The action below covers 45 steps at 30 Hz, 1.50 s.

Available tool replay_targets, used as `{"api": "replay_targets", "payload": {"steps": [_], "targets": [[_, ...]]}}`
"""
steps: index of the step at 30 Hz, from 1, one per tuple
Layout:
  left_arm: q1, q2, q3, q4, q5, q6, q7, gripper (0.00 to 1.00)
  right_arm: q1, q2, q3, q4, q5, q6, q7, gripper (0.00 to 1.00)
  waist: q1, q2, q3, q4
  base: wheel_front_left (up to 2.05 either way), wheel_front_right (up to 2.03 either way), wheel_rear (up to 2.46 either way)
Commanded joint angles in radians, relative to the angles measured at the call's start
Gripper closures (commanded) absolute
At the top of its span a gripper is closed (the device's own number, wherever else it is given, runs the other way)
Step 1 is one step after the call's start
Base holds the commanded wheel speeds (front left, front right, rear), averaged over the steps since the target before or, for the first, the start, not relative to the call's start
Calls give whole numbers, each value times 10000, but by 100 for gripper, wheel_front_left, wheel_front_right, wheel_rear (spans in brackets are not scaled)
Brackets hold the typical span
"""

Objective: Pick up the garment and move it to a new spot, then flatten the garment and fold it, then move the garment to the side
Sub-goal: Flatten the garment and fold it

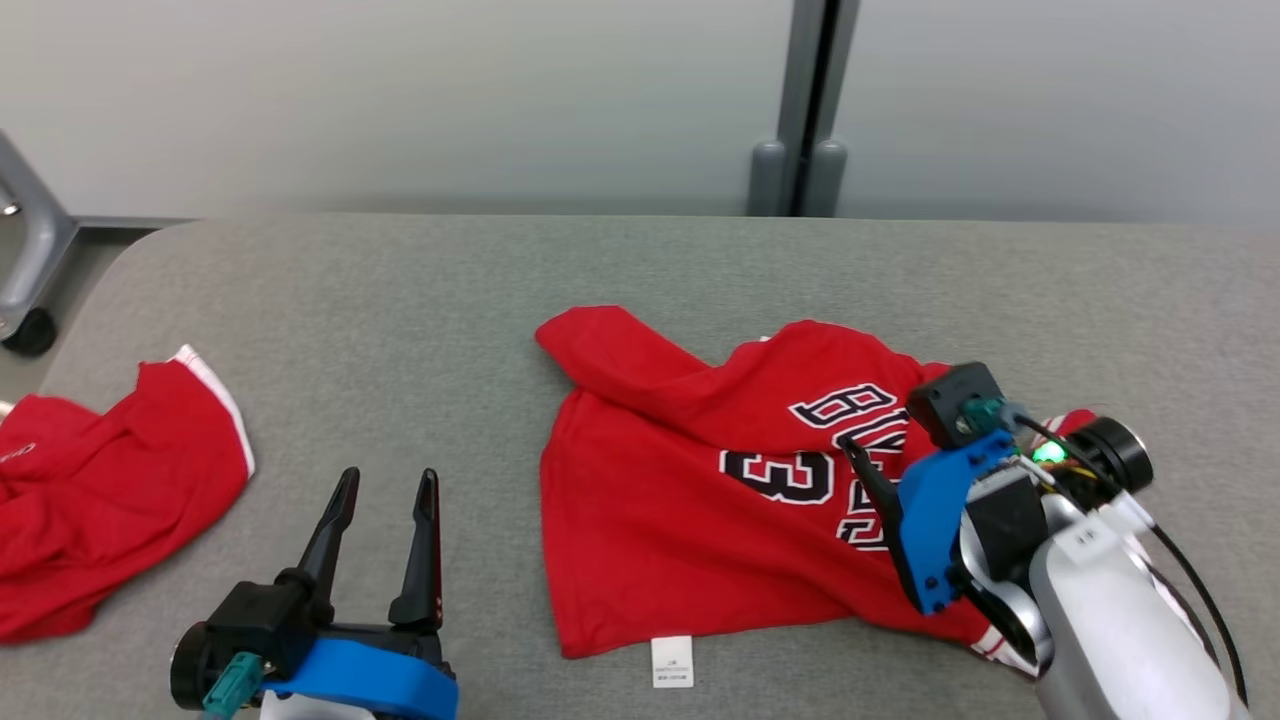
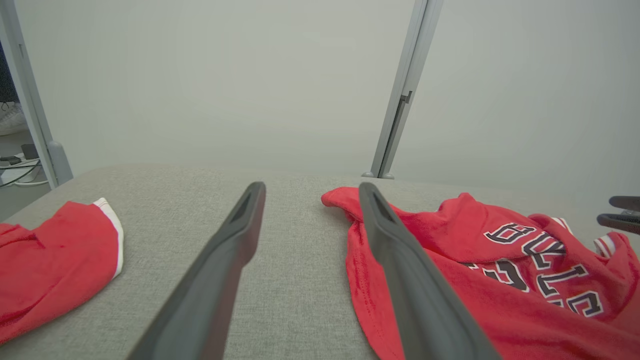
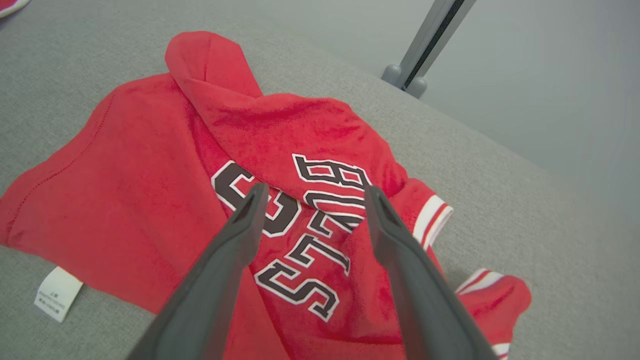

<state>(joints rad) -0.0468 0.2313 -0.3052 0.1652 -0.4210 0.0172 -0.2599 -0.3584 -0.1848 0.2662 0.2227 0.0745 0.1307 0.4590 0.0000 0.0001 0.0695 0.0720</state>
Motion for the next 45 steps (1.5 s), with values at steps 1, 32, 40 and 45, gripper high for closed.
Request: {"api": "replay_targets", "payload": {"steps": [1,32,40,45], "targets": [[-141,-33,-47,38,45,-46,-44,0,-305,-148,238,296,171,1,170,0,0,-1,161,249,0,0,0],[-1594,-1244,-647,204,844,-920,-65,0,-5053,-2252,2708,5825,2259,-7,386,100,0,-1,2133,3052,0,0,0],[-1648,-1386,-598,238,965,-1038,-64,0,-6092,-2013,1779,6545,1386,-1,-816,100,0,-1,2271,3251,0,0,0],[-1633,-1493,-543,298,1009,-1109,-64,0,-6678,-1905,1237,7010,861,-1,-1481,100,0,-1,2314,3413,0,0,0]]}}
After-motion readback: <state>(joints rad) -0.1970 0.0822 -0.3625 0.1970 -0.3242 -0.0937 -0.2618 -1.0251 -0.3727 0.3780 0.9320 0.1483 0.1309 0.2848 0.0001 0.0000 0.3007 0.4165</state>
